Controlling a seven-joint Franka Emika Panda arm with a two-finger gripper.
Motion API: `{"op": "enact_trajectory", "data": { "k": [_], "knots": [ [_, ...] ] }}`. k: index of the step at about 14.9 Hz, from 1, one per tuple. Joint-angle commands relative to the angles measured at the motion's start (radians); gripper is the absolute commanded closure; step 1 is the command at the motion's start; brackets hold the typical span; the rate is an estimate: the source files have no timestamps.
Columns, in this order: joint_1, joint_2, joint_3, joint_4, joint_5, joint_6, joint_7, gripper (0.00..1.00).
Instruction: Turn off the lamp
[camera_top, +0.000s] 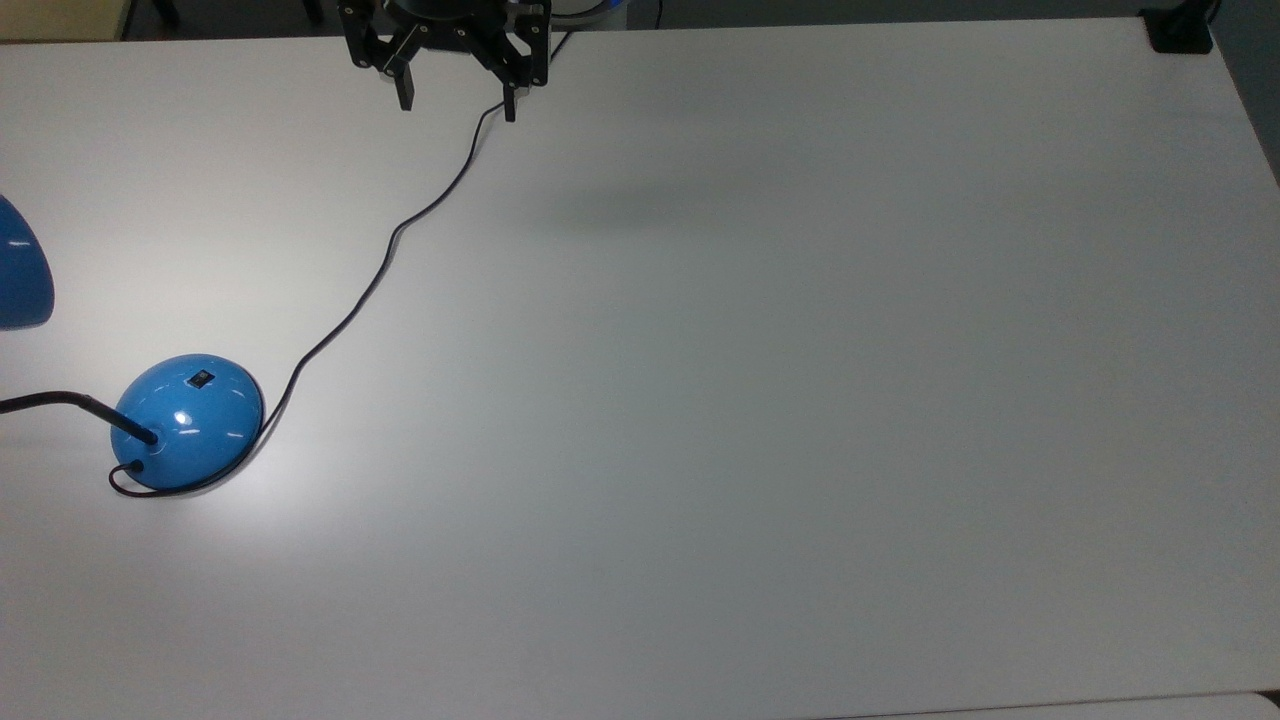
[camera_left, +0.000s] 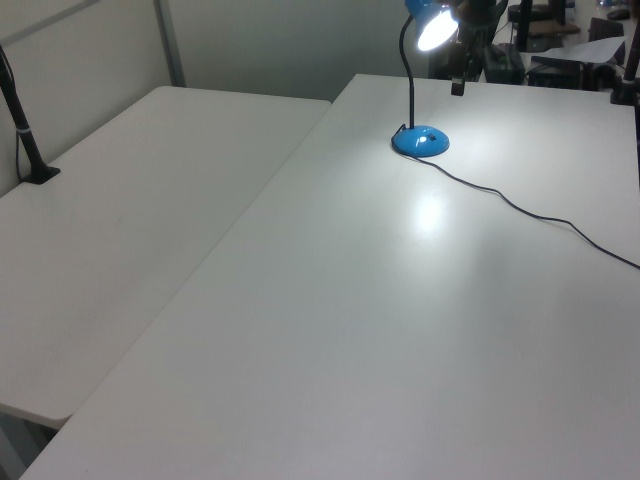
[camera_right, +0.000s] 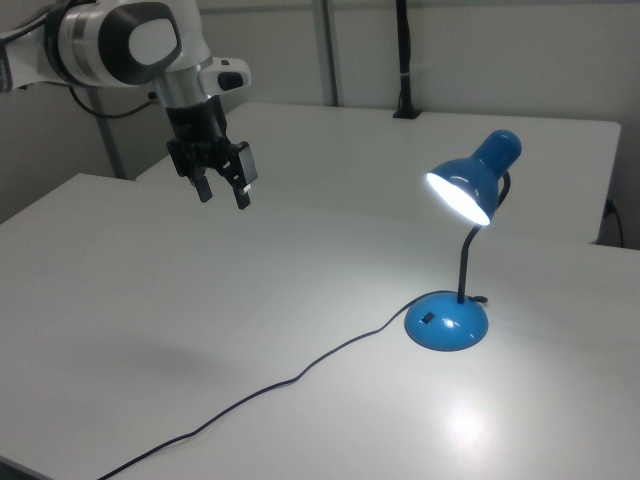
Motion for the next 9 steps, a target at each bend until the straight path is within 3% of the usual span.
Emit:
{"op": "enact_trajectory", "data": {
  "k": [1,5,9],
  "knots": [
    [0.002,-0.018,-0.008,-0.008,-0.012,-0.029,-0.05,0.57],
    [0.002,-0.016,-0.008,-0.008,-0.012,-0.029,-0.048,0.99],
    [-0.004,-0.013,-0.008,-0.008,-0.001,-0.019,-0.036,1.0]
  ]
}}
